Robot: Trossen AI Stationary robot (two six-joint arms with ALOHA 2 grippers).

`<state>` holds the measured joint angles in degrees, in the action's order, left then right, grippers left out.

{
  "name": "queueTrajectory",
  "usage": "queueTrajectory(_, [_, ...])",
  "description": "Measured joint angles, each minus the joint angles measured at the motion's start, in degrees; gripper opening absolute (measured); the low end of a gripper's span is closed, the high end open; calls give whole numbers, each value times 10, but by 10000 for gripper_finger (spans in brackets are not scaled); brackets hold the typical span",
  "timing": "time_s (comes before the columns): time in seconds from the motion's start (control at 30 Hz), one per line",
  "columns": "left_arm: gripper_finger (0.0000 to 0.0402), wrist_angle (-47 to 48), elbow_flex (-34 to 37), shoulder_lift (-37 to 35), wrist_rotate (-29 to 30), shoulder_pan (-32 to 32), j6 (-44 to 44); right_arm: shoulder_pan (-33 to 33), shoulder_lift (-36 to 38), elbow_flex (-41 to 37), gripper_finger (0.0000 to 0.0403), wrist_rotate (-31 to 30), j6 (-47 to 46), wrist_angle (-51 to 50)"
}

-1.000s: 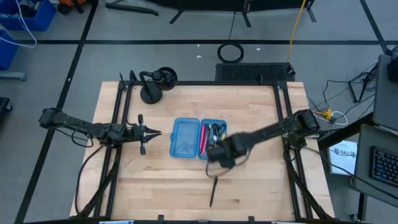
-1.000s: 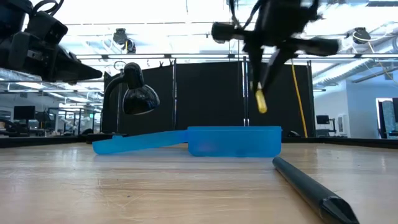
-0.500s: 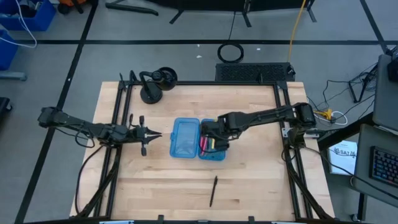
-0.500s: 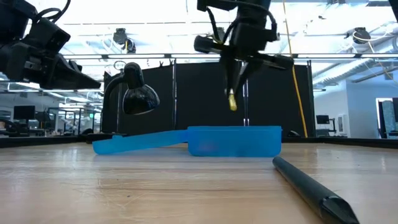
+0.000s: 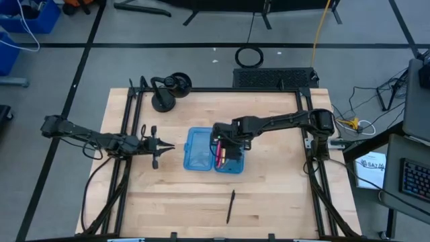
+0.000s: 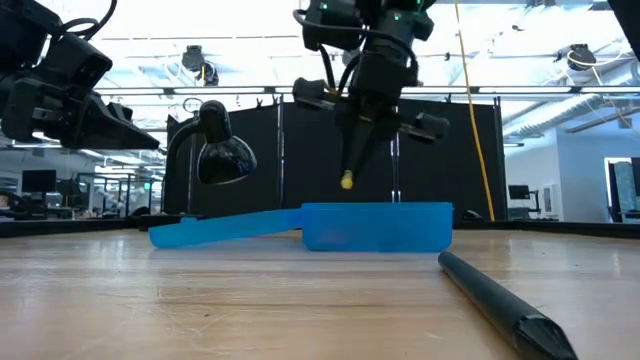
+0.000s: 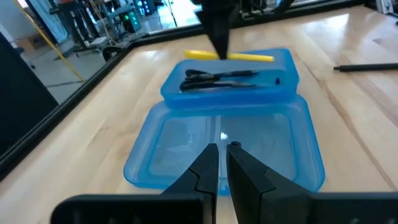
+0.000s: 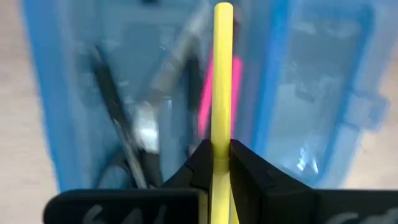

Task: Pick & place school supplies into a supply box
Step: Put the yellow pen into the blue supply box

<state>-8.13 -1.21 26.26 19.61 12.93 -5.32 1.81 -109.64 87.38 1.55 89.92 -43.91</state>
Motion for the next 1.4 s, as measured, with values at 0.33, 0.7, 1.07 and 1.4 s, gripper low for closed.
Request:
queueTrajectory(0.33, [37,7,0,0,-1,0,1,24,0,-86,24,-3,9,64])
queueTrajectory(0.7, [37,6,0,0,-1,0,-3,25,0,-127,22,-15,12,87])
queueTrajectory(1.07, [37,6,0,0,-1,0,-4,30,0,-128,37,-15,21,86])
queueTrajectory(1.4, [37,6,0,0,-13,0,-4,29,3,-128,45,-47,28,94])
